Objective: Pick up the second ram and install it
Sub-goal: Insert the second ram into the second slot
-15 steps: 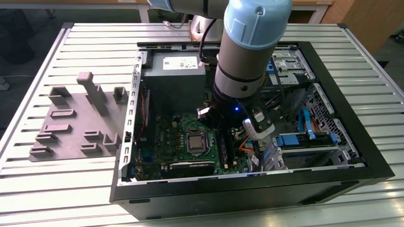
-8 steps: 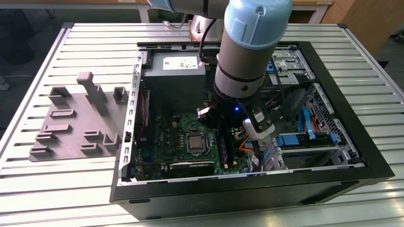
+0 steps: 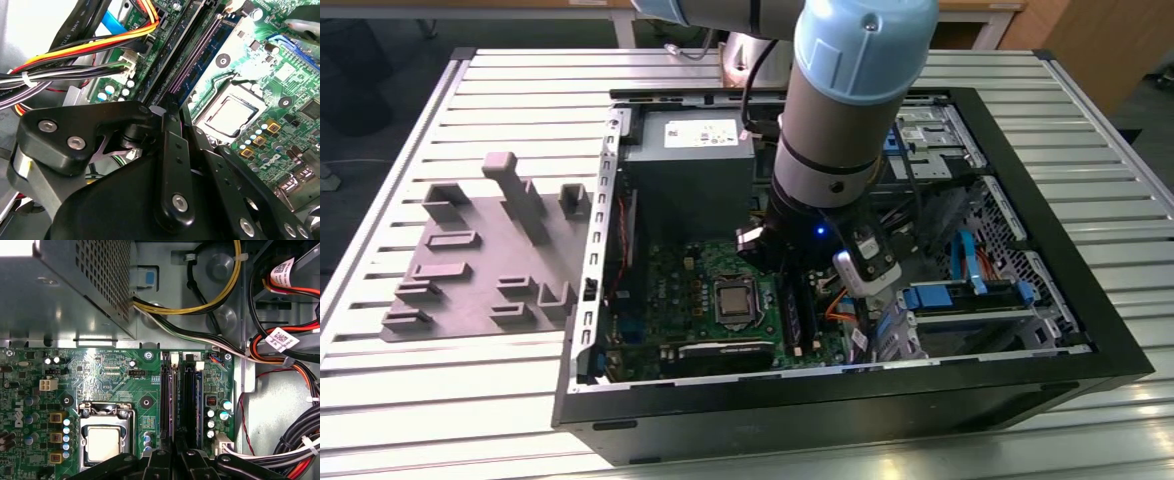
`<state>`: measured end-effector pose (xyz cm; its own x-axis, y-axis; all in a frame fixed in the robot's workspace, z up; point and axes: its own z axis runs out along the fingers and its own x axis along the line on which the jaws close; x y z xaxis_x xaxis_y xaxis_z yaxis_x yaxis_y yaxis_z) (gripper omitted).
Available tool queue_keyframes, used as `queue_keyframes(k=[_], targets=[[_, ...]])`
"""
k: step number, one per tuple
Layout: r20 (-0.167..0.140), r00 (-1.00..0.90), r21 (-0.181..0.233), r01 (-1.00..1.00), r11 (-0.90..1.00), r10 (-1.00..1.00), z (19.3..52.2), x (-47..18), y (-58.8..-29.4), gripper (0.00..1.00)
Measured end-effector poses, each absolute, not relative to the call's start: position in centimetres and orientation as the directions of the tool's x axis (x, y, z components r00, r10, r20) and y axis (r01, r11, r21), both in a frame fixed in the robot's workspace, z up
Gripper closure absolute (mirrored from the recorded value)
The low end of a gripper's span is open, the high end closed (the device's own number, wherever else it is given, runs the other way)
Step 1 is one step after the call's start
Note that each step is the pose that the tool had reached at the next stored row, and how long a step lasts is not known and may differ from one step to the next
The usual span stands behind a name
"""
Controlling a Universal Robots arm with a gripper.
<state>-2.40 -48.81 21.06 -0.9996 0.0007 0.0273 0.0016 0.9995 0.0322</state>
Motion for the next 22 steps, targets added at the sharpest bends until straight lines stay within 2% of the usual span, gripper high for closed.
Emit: queue_keyframes(k=[22], targets=[[0.027,-1.0,0.032,0.003,0.999,0.003,20.81,-2.15,-48.82,0.85]])
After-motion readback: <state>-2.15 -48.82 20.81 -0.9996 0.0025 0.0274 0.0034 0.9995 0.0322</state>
